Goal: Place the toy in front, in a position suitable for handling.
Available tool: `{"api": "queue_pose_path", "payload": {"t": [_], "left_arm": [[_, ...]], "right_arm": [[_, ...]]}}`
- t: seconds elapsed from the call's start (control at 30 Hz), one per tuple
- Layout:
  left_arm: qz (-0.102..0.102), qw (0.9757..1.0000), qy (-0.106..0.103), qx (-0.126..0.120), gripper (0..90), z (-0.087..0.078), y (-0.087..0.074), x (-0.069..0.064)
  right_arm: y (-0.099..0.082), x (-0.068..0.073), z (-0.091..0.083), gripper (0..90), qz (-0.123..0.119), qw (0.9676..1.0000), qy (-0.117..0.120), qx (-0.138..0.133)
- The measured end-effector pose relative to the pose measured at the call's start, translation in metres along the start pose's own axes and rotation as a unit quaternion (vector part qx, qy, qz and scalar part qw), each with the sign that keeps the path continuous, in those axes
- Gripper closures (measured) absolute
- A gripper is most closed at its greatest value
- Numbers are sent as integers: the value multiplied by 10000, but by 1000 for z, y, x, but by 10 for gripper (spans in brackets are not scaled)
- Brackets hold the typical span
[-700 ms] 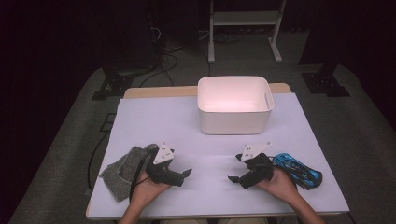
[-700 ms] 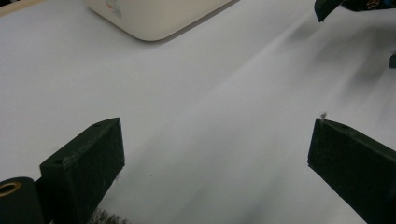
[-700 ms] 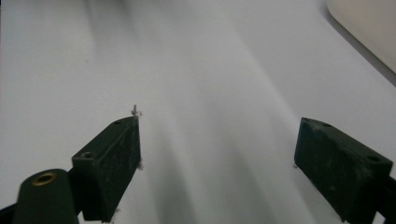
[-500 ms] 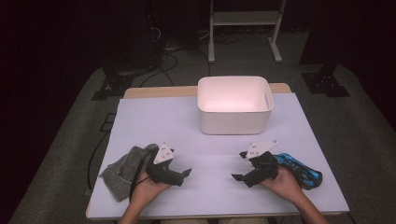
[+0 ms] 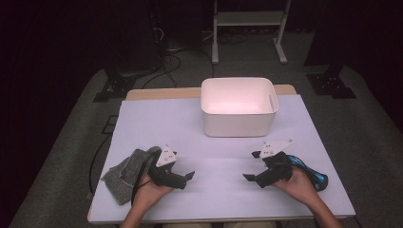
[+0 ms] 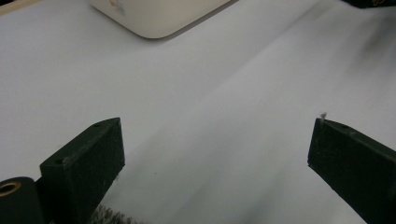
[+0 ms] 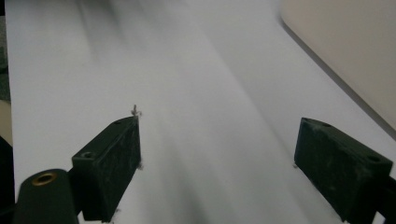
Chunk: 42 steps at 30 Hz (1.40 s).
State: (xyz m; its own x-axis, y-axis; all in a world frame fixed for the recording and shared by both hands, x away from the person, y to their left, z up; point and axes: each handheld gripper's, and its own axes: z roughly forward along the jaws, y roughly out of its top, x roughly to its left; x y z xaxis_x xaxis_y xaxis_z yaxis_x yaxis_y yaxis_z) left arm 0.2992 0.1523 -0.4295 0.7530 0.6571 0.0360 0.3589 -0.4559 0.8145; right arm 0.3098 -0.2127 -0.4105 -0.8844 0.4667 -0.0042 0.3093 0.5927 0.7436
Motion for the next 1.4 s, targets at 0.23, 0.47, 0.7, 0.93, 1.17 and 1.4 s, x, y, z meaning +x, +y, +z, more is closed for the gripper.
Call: {"api": "queue_pose_path", "payload": {"t": [0.23, 0.47, 0.7, 0.93, 1.17, 1.4], "left_arm": [[16, 10000, 5, 2, 33, -1, 0, 0], [29, 10000, 18, -23, 32, -1, 0, 0], [37, 10000, 13, 10, 32, 0, 0, 1], [67, 10000, 32, 10, 32, -1, 0, -1], [102, 9999, 28, 41, 33, -1, 0, 0], [113, 9999, 35, 53, 33, -1, 0, -1]], "right_arm": [[-2, -6, -15, 133, 62, 10000, -75, 2], [-3, -10, -29, 133, 98, 9999, -88, 16], [-8, -16, -40, 134, 167, 9998, -134, 29], [-13, -21, -57, 134, 252, 9994, -238, -5], [-20, -27, -70, 133, 337, 9989, -318, 20], [-26, -32, -80, 133, 378, 9985, -392, 82]]}}
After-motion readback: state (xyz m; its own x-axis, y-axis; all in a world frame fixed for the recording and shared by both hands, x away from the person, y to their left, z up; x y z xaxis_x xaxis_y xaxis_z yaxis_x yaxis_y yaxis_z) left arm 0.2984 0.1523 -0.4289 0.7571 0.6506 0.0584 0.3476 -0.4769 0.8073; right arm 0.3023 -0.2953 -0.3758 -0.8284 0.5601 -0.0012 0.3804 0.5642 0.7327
